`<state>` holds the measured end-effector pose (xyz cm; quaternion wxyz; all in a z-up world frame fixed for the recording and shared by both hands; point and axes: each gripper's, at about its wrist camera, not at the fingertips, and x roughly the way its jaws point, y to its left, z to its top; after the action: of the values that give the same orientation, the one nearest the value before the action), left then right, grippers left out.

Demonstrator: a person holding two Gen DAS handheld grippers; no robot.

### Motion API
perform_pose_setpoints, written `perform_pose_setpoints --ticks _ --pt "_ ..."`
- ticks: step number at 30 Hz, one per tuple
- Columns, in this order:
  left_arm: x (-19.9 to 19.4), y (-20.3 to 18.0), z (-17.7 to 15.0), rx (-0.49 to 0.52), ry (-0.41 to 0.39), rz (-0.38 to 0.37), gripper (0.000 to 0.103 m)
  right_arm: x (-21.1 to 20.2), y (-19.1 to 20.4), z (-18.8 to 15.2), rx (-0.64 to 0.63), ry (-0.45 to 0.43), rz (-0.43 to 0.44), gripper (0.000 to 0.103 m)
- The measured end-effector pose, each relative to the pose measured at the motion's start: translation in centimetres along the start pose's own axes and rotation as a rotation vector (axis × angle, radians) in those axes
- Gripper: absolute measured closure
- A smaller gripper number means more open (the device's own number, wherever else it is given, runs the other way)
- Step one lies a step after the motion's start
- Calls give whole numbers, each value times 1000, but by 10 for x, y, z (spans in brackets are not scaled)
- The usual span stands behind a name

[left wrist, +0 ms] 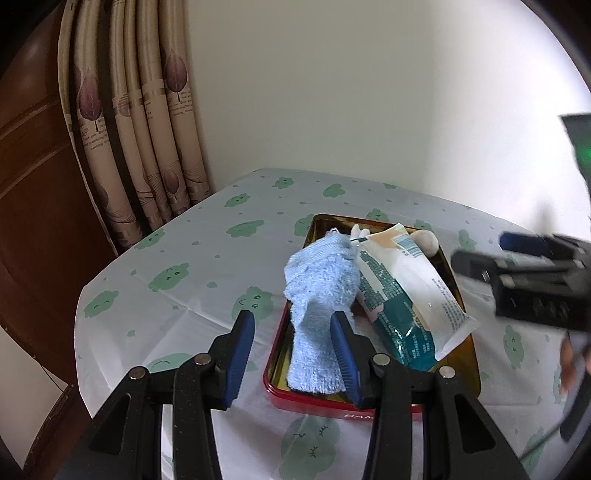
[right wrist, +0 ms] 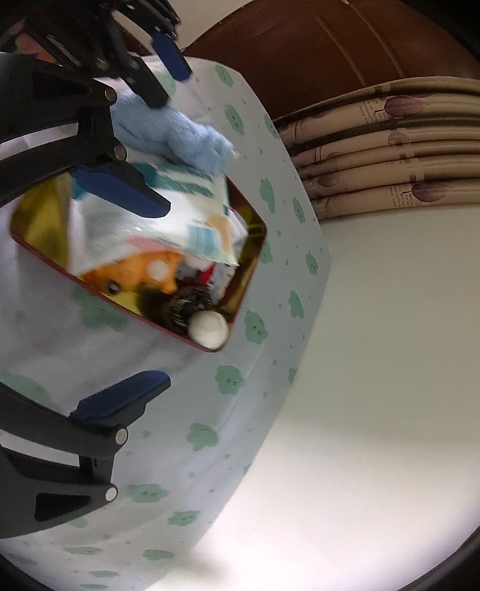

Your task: Organize soft objects

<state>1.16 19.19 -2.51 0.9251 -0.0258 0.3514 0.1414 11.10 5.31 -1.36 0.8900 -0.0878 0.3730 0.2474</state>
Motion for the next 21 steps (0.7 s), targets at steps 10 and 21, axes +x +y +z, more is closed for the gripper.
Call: perform_pose_setpoints --ticks 10,21 --pt "-3 -7 -1 17 2 0 59 -18 11 -38 69 49 14 17" --pt "-6 -11 -2 24 -1 2 59 -27 14 -56 107 66 16 9"
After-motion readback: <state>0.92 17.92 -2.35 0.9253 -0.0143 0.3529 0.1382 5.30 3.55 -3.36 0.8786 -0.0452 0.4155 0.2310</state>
